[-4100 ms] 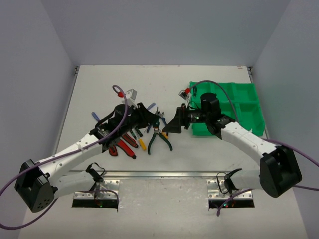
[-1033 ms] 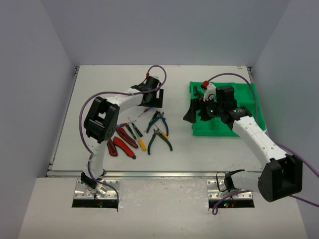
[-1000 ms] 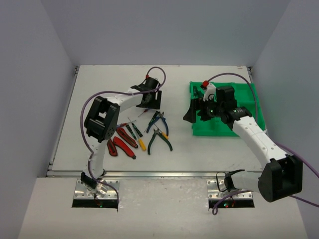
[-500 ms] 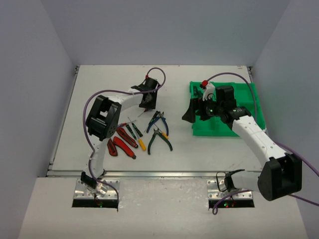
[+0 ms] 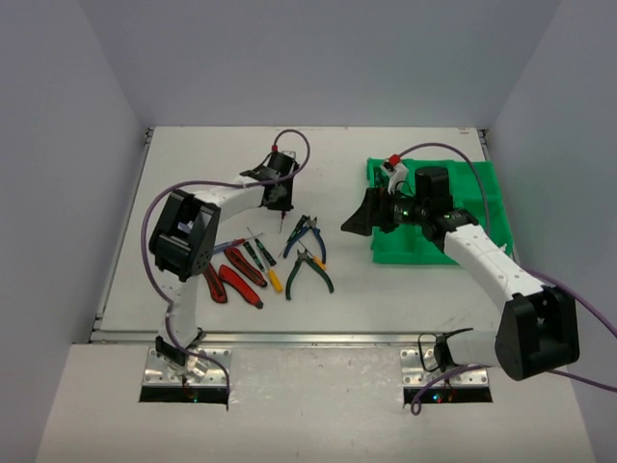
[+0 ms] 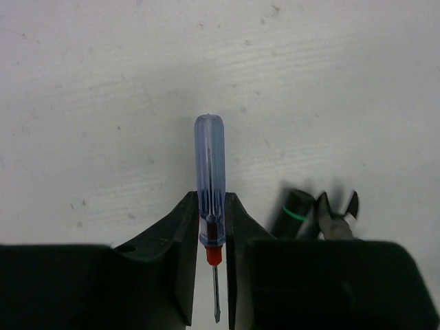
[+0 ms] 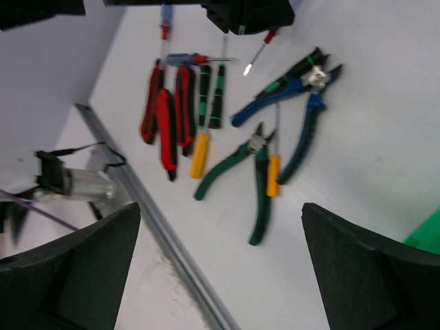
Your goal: Sort the tools into containers
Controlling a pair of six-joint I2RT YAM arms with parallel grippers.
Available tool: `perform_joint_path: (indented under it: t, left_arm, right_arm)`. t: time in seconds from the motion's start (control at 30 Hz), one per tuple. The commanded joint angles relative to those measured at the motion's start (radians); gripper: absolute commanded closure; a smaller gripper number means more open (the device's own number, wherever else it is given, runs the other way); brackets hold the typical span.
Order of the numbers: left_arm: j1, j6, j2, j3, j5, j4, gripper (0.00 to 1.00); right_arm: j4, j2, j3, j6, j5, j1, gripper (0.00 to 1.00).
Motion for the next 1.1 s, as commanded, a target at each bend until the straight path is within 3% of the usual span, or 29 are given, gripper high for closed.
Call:
perform_joint_path:
  t: [0.0, 0.07, 0.17, 0.27, 0.4, 0.47, 0.73, 0.8, 0.9, 0.93, 1.0, 1.07]
  left_arm:
    - [0.005, -0.078, -0.311, -0.135, 0.232, 0.17, 1.0]
    - [0.004, -0.132, -0.418, -0.267, 0.417, 0.298, 1.0]
    - [-0.007, -0.245, -0.534, -0.457, 0.726, 0.577, 1.0]
    - [-0.057, -0.365, -0.611, -0.587, 0.914, 0.826, 1.0]
    - [-0.141, -0.376, -0.657, -0.661, 0.934, 0.926, 1.0]
    - [-0.17, -0.382, -0.671, -0.673, 0.928, 0.942, 1.0]
    - [-0.175, -0.41, -0.713, -0.721, 0.89, 0.982, 1.0]
    - [-0.175, -0.422, -0.726, -0.733, 0.873, 0.991, 1.0]
    - [-0.175, -0.434, -0.729, -0.735, 0.857, 0.998, 1.0]
    - [-0.175, -0.438, -0.729, -0.734, 0.855, 0.999, 1.0]
    - [-0.175, -0.441, -0.73, -0.731, 0.852, 1.002, 1.0]
    - [-0.175, -0.449, -0.73, -0.729, 0.848, 1.009, 1.0]
  right_arm:
    - [0.381, -0.008, -0.065, 0.311, -0.231, 0.001, 0.01]
    - [0.526, -0.011, -0.097, 0.423, -0.206, 0.012, 0.02]
    - [0.523, -0.006, -0.085, 0.468, -0.106, 0.05, 0.04]
    - [0.52, 0.004, -0.075, 0.487, -0.027, 0.088, 0.07]
    - [0.592, 0.01, -0.1, 0.548, -0.003, 0.115, 0.18]
    - [0.639, 0.005, -0.114, 0.569, -0.006, 0.119, 0.3]
    - [0.631, -0.071, -0.175, 0.558, 0.009, 0.12, 0.61]
    - [0.627, -0.098, -0.195, 0.556, 0.01, 0.12, 0.58]
    - [0.625, -0.123, -0.213, 0.562, 0.003, 0.12, 0.36]
    - [0.627, -0.127, -0.213, 0.568, -0.007, 0.12, 0.34]
    - [0.634, -0.131, -0.213, 0.581, -0.022, 0.122, 0.35]
    - [0.649, -0.131, -0.215, 0.596, -0.04, 0.122, 0.48]
